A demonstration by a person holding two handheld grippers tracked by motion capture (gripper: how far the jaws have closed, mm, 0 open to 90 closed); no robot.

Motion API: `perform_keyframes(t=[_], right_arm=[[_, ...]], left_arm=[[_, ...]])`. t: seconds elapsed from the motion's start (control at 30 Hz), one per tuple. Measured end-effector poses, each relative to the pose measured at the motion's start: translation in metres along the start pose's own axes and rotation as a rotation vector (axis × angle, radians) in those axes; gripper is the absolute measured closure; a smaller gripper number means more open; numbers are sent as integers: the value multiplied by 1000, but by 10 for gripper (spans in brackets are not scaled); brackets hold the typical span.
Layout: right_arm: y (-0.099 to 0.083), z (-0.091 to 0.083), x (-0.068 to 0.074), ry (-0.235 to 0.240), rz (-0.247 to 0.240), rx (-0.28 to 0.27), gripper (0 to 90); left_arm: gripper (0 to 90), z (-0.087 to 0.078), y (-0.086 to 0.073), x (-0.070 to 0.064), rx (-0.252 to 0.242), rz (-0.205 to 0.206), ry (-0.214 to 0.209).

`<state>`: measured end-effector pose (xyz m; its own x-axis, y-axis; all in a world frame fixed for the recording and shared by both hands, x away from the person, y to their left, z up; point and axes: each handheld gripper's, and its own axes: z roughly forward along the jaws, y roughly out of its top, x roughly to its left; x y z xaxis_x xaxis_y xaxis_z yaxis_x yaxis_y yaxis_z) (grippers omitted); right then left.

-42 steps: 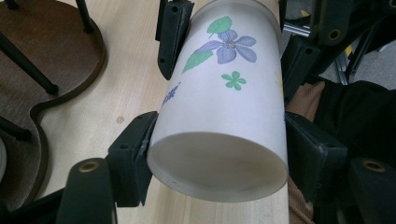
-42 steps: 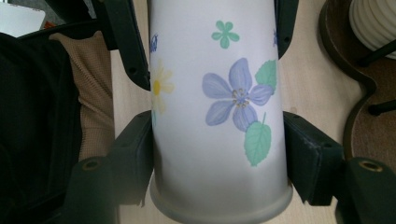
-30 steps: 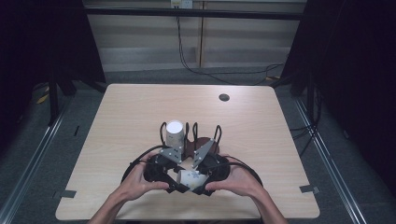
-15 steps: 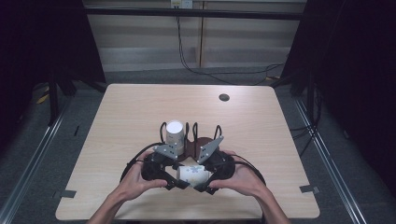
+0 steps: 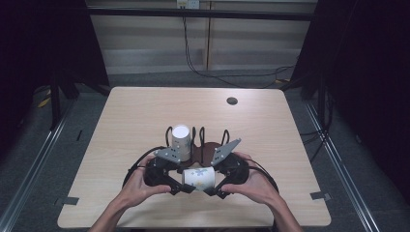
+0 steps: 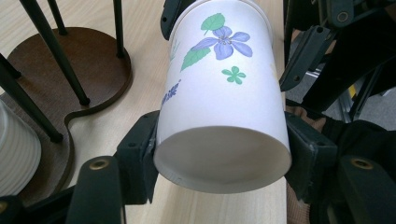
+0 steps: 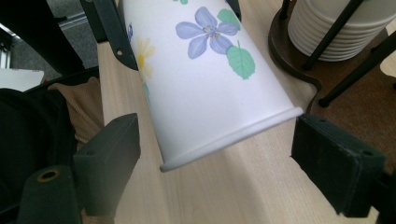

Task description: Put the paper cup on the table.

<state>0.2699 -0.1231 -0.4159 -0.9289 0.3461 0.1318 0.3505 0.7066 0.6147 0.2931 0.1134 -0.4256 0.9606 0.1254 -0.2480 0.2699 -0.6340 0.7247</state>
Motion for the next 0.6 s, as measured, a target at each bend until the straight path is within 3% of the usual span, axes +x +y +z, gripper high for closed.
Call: perform_keyframes(t=[0.13, 0.6], right_arm=[[-2, -3, 0, 5, 12, -20, 152], [-16, -19, -8, 35, 85, -160, 155]], left_arm=[[369, 0, 0, 0, -18, -14, -1], [369, -9, 1, 0, -69, 12, 27]])
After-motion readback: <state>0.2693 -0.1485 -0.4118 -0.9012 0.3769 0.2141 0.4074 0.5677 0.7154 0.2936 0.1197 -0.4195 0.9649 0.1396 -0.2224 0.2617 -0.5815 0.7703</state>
